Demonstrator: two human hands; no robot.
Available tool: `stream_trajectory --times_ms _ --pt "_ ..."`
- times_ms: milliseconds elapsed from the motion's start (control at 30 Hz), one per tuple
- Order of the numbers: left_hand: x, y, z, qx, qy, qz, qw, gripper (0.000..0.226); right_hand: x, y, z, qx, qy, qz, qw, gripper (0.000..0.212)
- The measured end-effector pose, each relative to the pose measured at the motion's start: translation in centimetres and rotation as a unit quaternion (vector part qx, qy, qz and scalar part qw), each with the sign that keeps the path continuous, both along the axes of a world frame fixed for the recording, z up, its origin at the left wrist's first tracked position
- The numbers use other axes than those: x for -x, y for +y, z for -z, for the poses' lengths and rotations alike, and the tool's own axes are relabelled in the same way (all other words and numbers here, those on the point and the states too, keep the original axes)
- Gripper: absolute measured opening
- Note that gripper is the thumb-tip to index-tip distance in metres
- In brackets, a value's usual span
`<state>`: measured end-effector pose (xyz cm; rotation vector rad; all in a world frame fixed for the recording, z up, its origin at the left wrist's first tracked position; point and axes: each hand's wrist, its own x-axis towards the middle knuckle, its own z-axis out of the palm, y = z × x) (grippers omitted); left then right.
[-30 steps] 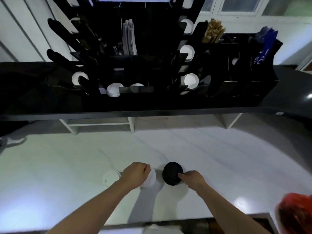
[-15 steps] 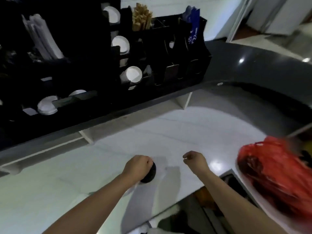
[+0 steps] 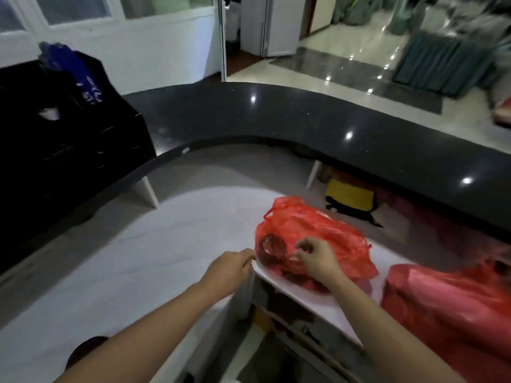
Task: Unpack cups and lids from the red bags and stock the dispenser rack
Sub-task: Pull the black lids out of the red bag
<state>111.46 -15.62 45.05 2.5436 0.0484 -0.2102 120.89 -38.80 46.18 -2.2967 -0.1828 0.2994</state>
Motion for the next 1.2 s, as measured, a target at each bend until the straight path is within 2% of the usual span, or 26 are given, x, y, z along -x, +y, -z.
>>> stream_trajectory --times_ms 67,133,300,400,433,500,567,700,867,933,1033,1200 --pt "-3.0 -3.8 -0.1 -0.008 0.002 0.03 1.0 0.036 -2.1 -3.7 0.1 0.004 -0.008 0.012 1.0 0.007" --pt "-5.6 -7.2 0.0 -0.02 -0.001 0.057 0.998 0.037 -4.2 -6.9 0.2 0.031 -0.013 -0.003 0.999 0.018" --pt "-10.4 -13.4 1.1 -0.129 -0.1 0.166 0.973 0.048 -7.9 -12.4 1.3 0.083 -0.005 0.003 0.997 0.033" --pt "-11.9 -15.4 2.7 -0.21 -0.034 0.226 0.951 0.081 -8.2 -13.7 2.8 0.123 0.003 -0.055 0.991 0.02" --pt "-12.2 -15.9 3.3 -0.236 -0.005 0.243 0.941 0.091 -8.1 -14.0 3.2 0.137 0.009 -0.086 0.987 0.022" --pt "-12.5 -16.4 4.3 -0.279 0.01 0.272 0.921 0.102 -7.4 -14.5 3.9 0.17 0.017 -0.145 0.975 0.041" --pt "-12.2 -16.5 4.9 -0.302 -0.01 0.294 0.907 0.099 -6.8 -14.8 4.6 0.213 -0.005 -0.185 0.959 0.054" --pt "-10.5 -15.8 6.1 -0.313 -0.109 0.331 0.883 0.073 -4.2 -15.7 5.9 0.27 -0.014 -0.219 0.938 0.068" --pt "-9.0 -14.7 8.7 -0.242 -0.211 0.377 0.869 0.041 -1.4 -15.9 7.0 0.297 -0.028 -0.211 0.931 0.067" --pt "-8.7 -14.5 9.7 -0.221 -0.235 0.381 0.866 0.031 -0.7 -15.6 7.4 0.289 -0.056 -0.197 0.935 0.06" --pt "-8.1 -14.6 10.7 -0.217 -0.233 0.405 0.857 0.031 -0.3 -14.9 7.6 0.24 -0.14 -0.152 0.948 0.039" --pt "-7.8 -14.7 11.1 -0.198 -0.22 0.429 0.853 0.035 -1.5 -13.5 7.1 0.265 -0.097 -0.248 0.927 0.05"
